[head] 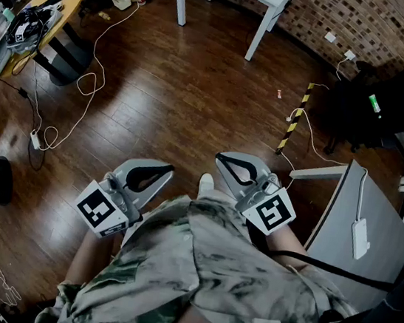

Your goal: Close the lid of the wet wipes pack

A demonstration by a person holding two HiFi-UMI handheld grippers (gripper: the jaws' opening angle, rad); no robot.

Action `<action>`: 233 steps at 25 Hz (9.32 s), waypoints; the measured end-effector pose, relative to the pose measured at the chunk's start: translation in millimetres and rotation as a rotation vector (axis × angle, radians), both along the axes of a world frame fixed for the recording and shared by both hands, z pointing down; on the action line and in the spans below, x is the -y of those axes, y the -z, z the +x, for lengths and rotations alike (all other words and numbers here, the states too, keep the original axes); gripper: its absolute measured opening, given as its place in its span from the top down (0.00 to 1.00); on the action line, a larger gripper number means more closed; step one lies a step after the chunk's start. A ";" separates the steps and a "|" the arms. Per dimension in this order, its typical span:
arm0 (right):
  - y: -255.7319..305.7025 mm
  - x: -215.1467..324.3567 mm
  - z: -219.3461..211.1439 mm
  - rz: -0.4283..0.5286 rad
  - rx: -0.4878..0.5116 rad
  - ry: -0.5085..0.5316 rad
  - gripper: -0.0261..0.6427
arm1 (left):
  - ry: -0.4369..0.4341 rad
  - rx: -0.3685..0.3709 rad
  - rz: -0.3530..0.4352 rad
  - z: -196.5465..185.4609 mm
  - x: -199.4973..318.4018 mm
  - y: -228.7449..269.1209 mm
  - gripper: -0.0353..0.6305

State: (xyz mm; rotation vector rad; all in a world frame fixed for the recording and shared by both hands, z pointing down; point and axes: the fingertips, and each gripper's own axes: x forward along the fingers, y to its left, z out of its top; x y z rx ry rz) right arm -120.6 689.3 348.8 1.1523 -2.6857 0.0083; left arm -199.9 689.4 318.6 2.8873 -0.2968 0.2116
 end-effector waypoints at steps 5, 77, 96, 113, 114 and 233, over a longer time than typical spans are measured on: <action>-3.1 25.4 41.6 -0.005 0.001 0.004 0.95 | -0.024 0.009 0.023 49.1 31.9 3.9 0.95; -16.3 596.3 166.7 0.005 -0.055 -0.026 0.95 | -0.052 0.025 0.013 167.7 601.7 -17.5 0.95; -38.0 691.0 197.4 -0.022 -0.066 -0.011 0.95 | -0.053 0.008 -0.008 205.2 698.9 -32.1 0.95; -56.8 907.7 195.2 -0.018 -0.146 -0.130 0.95 | -0.119 -0.011 0.028 169.3 893.7 -31.3 0.95; -61.1 919.4 195.9 -0.020 -0.157 -0.137 0.95 | -0.117 -0.009 0.025 164.6 902.3 -33.5 0.95; -86.4 937.5 211.9 -0.130 -0.203 -0.257 0.95 | -0.173 -0.013 0.045 162.0 922.2 -44.5 0.95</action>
